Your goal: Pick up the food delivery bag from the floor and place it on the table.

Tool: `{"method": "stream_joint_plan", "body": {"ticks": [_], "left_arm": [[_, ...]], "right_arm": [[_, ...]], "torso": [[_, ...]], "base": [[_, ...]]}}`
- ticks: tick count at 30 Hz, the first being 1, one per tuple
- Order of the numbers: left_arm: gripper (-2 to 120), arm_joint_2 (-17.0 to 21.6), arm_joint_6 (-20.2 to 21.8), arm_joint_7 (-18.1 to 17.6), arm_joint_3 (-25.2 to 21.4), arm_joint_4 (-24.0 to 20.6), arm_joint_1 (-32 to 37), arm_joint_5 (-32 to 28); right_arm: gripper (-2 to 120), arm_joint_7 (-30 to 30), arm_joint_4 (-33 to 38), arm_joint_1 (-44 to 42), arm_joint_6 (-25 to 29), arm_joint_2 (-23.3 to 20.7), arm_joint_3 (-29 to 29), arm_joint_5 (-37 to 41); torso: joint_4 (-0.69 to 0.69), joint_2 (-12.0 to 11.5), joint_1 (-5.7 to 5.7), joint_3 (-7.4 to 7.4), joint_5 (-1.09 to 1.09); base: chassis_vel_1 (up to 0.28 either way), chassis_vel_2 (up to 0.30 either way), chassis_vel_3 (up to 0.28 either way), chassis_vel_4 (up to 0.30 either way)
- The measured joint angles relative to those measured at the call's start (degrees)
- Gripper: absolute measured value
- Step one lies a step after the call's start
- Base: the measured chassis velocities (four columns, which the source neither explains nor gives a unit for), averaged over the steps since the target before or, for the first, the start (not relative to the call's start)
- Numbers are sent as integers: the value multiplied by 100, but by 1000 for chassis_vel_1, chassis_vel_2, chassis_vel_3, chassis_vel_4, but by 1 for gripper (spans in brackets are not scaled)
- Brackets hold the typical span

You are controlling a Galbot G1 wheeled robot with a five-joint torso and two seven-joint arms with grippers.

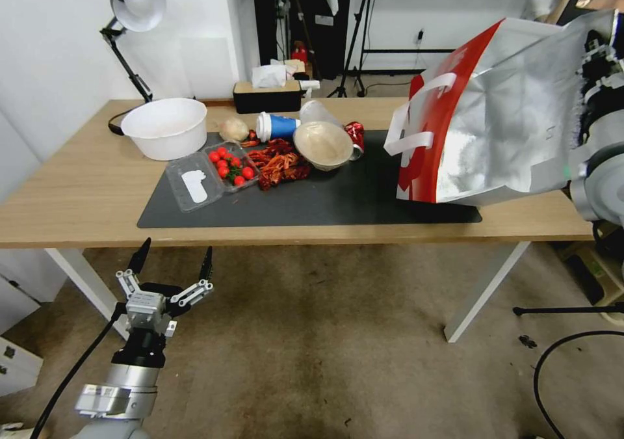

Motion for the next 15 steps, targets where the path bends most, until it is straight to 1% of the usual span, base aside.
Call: {"method": "stream_joint_plan", "body": {"ticks": [1, 2, 5, 6, 7, 9, 10, 12, 13, 14, 15], "left_arm": [[100, 1, 0, 0, 1, 18, -5, -1], [100, 1, 0, 0, 1, 18, -5, -1], [100, 6, 0, 0, 4, 50, -23, -5], [100, 6, 0, 0, 4, 50, -23, -5], [100, 8, 0, 0, 5, 52, -25, -6], [100, 9, 0, 1, 9, 52, -29, -7], [100, 9, 0, 1, 9, 52, -29, -7], [100, 10, 0, 1, 11, 52, -29, -8], [100, 10, 0, 1, 11, 53, -28, -8], [100, 10, 0, 1, 11, 53, -28, -8], [100, 10, -2, 2, 11, 52, -24, -8]], "right_arm": [[23, -18, -4, 6, -9, 0, -2, -6], [23, -18, -4, 6, -9, 0, -2, -6], [37, -59, -6, 6, -18, -3, -1, -19], [37, -59, -6, 6, -18, -3, -1, -19], [40, -66, -6, 1, -19, -9, 3, -25], [51, -98, -6, -24, -20, -26, 24, -35], [51, -98, -6, -24, -20, -26, 24, -35], [62, -156, -6, -62, -19, -39, 45, -52], [66, -197, -8, -81, -11, -50, 51, -74], [66, -197, -8, -81, -11, -50, 51, -74], [70, -244, -17, -98, 3, -61, 59, -95]], "torso": [[0, 0, 0, 0, 0], [0, 0, 0, 0, 0], [0, 0, 0, 0, 0], [0, 0, 0, 0, 0], [0, 0, 0, 0, 0], [0, 0, 0, 0, 0], [0, 0, 0, 0, 0], [0, 0, 0, 0, 0], [0, 0, 0, 0, 0], [0, 0, 0, 0, 0], [0, 0, 0, 0, 0]], "base": [[0, 0, 0, 0], [0, 0, 0, 0], [0, 0, 0, 0], [0, 0, 0, 0], [0, 0, 0, 0], [0, 0, 0, 0], [0, 0, 0, 0], [0, 0, 0, 0], [0, 0, 0, 0], [0, 0, 0, 0], [0, 0, 0, 0]]}}
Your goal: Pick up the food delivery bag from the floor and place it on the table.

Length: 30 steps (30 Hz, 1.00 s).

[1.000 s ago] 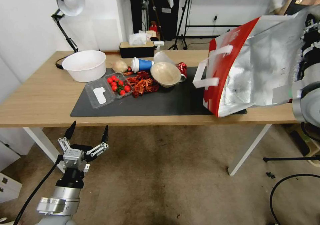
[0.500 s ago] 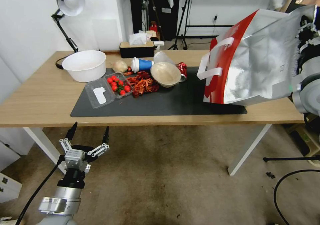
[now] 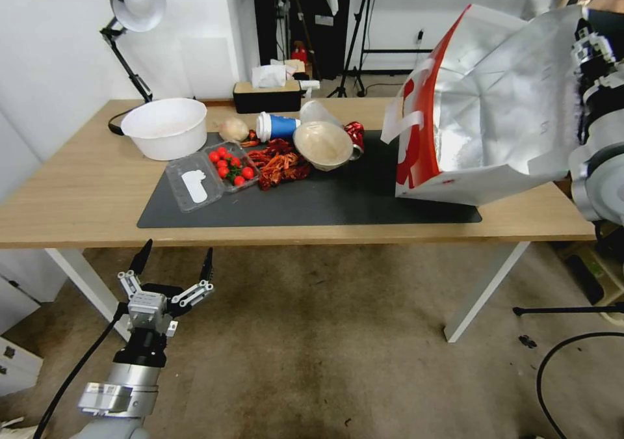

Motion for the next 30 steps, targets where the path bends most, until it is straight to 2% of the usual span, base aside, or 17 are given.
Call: {"method": "stream_joint_plan", "body": {"ticks": [6, 9, 27, 30], "left_arm": [[100, -20, -50, 0, 1, 9, 23, 5], [100, -26, -57, 0, 6, 13, 23, 11], [100, -6, -90, -10, 22, 30, 0, -54], [100, -3, -92, -13, 24, 34, -7, -70]], "right_arm": [[95, -161, 24, -108, 35, -30, 45, -31], [99, -201, 46, -152, 45, -31, 59, -34], [100, -505, 247, -573, 116, 63, 164, -337], [100, -1025, 429, -960, 348, 124, 285, -786]], "torso": [[0, 0, 0, 0, 0], [0, 0, 0, 0, 0], [0, 0, 0, 0, 0], [0, 0, 0, 0, 0]], "base": [[0, 0, 0, 0], [0, 0, 0, 0], [0, 0, 0, 0], [0, 0, 0, 0]]}}
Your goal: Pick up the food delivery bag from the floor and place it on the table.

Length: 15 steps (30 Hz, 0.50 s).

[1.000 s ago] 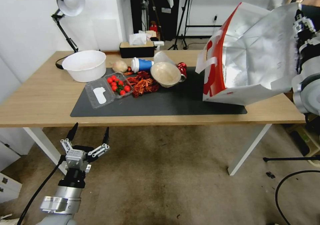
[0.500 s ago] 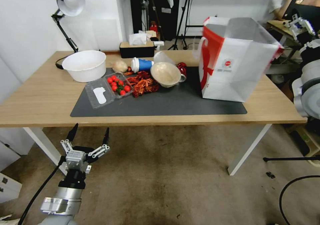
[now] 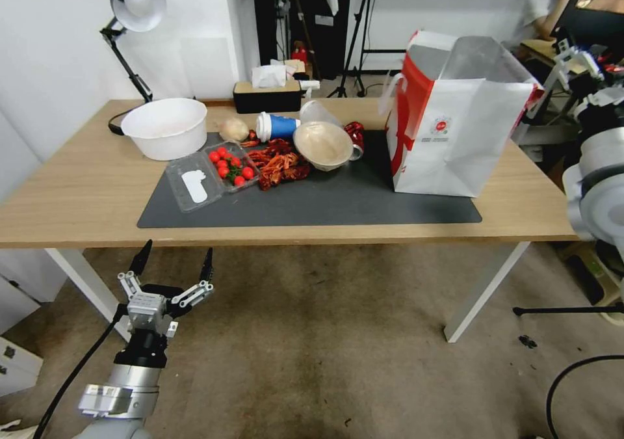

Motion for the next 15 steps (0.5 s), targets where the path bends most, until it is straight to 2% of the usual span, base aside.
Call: {"method": "stream_joint_plan", "body": {"ticks": [2, 5, 6, 9, 15], "left_arm": [[100, 1, 0, -2, 0, 1, -2, -2], [100, 5, 0, -10, -2, 2, -3, -5], [100, 5, 0, -10, -2, 2, -3, -5], [100, 18, -1, -13, -12, 3, -2, -21], [100, 21, -1, -10, -14, 20, -7, -28]], "right_arm": [[100, -152, 51, -99, 43, 19, 39, -97], [100, -746, 306, -517, 172, 160, 223, -436], [100, -746, 306, -517, 172, 160, 223, -436], [100, -1438, 525, -1048, 276, 369, 492, -862], [100, -2109, 791, -1796, 391, 715, 763, -1310]], "torso": [[-1, 0, 0, 0, 1], [0, 0, 0, 0, 0], [0, 0, 0, 0, 0], [0, 0, 0, 0, 0], [-2, 0, 0, 0, 1]], "base": [[0, 0, 0, 0], [0, 0, 0, 0], [0, 0, 0, 0], [0, 0, 0, 0], [0, 0, 0, 0]]}}
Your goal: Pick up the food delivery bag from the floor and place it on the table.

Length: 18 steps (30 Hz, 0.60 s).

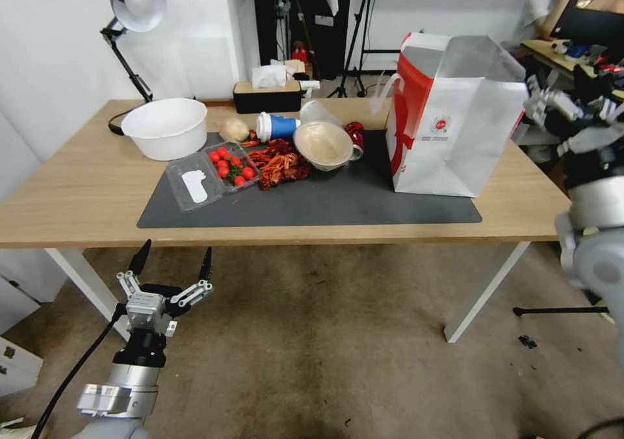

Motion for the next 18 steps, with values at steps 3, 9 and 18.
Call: {"method": "stream_joint_plan", "body": {"ticks": [3, 9, 18], "left_arm": [[100, 2, 0, -3, -3, 14, -8, -19], [100, 20, 43, -135, -27, 14, -30, -57], [100, 78, 321, -352, -44, 55, -88, -52]], "right_arm": [[100, -226, 224, -411, 91, 350, 57, -334], [100, -95, 663, -922, 66, 885, -74, -938], [100, 117, 853, -1487, -15, 1620, -400, -1892]], "torso": [[0, 0, 0, 0, 0], [0, 0, 0, 0, -2], [2, 0, 0, 0, -1]], "base": [[0, 0, 0, 0], [0, 0, 0, 0], [0, 0, 0, 0]]}}
